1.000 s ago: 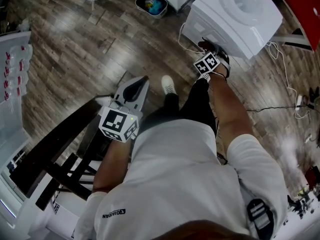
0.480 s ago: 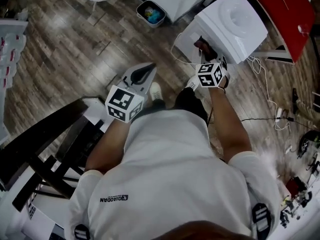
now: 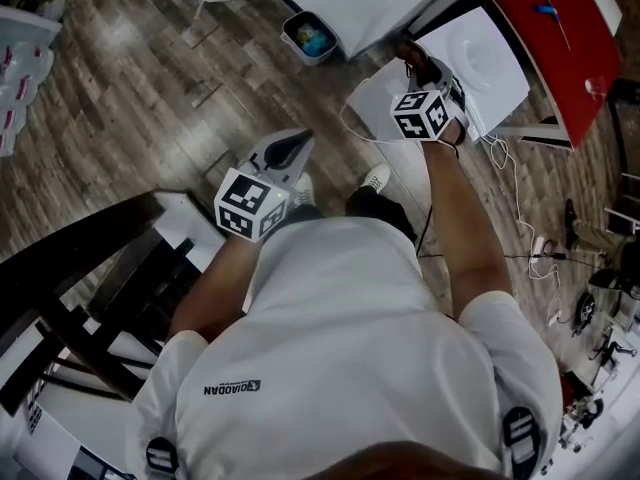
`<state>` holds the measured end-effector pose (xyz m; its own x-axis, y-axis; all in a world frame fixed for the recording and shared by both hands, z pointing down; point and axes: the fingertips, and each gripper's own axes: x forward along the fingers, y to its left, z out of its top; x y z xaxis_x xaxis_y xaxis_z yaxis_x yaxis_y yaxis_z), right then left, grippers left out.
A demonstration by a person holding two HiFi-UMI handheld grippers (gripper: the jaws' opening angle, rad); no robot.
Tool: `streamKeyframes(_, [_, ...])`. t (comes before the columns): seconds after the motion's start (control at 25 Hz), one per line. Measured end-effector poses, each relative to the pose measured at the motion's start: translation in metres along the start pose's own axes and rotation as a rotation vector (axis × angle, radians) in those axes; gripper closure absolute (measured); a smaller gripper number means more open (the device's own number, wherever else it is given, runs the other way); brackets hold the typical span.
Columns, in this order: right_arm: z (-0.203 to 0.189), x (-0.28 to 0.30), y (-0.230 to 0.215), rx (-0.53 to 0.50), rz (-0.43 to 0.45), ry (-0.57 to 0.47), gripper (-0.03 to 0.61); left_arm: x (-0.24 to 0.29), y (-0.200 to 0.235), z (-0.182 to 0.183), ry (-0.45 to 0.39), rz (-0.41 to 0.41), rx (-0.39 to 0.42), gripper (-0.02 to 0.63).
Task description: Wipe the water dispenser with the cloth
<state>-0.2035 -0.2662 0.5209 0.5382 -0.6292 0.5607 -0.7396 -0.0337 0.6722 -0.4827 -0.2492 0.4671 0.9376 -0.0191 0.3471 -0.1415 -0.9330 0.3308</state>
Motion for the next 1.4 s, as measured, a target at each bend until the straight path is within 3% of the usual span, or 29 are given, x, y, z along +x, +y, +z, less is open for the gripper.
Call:
streamKeyframes(0.36, [-0.019,0.027,0.022,-0.054,-0.017,0.083,0.491,-0.018,0.023,-0.01,-0.017,0.067,-0.056,0.617])
streamKeyframes(0.88, [-0.06,0.058,0.078,-0.076,0.093,0.167,0.491,-0.011,0.028,-0.016,0.015,0.099,-0.083,0.617])
streamKeyframes(1.4, [-0.103,0.115,0.142,0.004,0.202,0.275,0.491,0.0,0.028,-0.019,0.052,0.128,-0.106,0.617])
